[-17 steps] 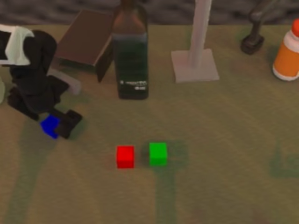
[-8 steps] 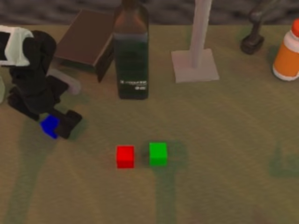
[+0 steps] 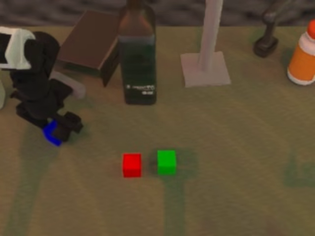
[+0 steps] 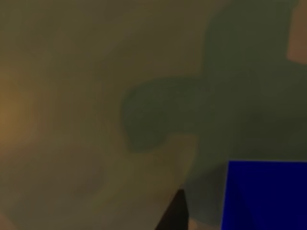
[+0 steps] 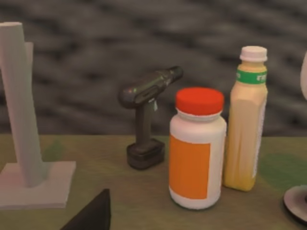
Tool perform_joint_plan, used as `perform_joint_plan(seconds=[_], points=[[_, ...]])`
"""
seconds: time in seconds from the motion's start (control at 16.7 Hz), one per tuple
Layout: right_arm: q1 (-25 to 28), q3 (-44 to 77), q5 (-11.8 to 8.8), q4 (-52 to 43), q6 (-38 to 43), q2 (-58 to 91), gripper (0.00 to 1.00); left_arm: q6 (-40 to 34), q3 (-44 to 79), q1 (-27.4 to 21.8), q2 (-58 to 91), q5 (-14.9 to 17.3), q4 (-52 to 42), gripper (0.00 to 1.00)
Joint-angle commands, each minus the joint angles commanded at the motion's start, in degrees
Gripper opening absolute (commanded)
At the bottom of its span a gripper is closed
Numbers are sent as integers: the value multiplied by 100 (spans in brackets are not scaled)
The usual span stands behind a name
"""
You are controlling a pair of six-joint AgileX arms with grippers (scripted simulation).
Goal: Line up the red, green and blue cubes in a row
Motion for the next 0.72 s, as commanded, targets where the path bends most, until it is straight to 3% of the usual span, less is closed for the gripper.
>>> perform_joint_plan(seconds=[0.12, 0.72], points=[[0, 0, 0, 0, 0, 0, 100, 0, 0, 0, 0, 0, 0, 0], [0, 0, 0, 0, 0, 0, 100, -33, 122, -24, -276, 95, -224, 0]])
